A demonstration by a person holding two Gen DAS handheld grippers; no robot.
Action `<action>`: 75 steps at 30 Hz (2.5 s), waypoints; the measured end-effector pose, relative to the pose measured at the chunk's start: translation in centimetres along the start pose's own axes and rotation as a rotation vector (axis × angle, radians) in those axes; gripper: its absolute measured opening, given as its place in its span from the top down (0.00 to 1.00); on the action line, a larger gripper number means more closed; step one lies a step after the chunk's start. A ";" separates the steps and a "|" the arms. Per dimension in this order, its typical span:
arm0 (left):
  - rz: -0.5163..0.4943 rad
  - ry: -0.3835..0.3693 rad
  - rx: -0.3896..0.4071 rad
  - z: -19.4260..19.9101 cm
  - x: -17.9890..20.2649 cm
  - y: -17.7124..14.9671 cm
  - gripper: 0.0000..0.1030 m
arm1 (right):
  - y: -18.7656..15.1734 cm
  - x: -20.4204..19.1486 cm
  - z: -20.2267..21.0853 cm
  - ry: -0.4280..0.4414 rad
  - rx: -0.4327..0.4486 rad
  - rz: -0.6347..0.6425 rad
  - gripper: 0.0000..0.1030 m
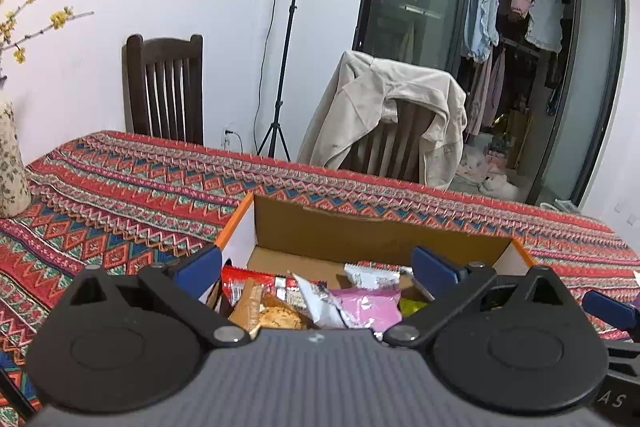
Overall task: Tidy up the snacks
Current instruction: 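Withdraw both tools from the box back to the snack pile, then grasp a pink packet from the pile with the right tool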
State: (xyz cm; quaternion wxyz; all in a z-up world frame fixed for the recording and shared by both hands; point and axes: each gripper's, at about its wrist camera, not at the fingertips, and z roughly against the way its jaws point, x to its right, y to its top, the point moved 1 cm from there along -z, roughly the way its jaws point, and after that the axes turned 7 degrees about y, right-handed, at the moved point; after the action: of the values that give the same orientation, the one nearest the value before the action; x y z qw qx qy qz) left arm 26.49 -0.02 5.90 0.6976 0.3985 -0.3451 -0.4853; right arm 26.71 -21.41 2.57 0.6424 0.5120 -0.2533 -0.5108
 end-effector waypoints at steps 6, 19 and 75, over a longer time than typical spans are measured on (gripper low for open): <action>0.005 -0.007 0.021 2.7 -0.7 0.6 0.00 | 0.7 -1.0 1.5 0.020 -0.018 0.013 0.00; 0.001 -0.031 0.022 8.6 -3.7 -1.3 0.00 | -1.3 -2.4 7.0 0.008 -0.064 0.018 0.00; 0.003 -0.090 -0.146 7.0 -9.6 -10.9 0.00 | -9.6 -0.3 6.5 -0.014 -0.332 -0.076 0.33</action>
State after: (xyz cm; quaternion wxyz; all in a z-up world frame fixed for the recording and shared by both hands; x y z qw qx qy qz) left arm 13.24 5.26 -1.65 0.7092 0.3241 -0.3402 -0.5256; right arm 17.27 -23.31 -3.96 0.6966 0.4046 -0.1504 -0.5731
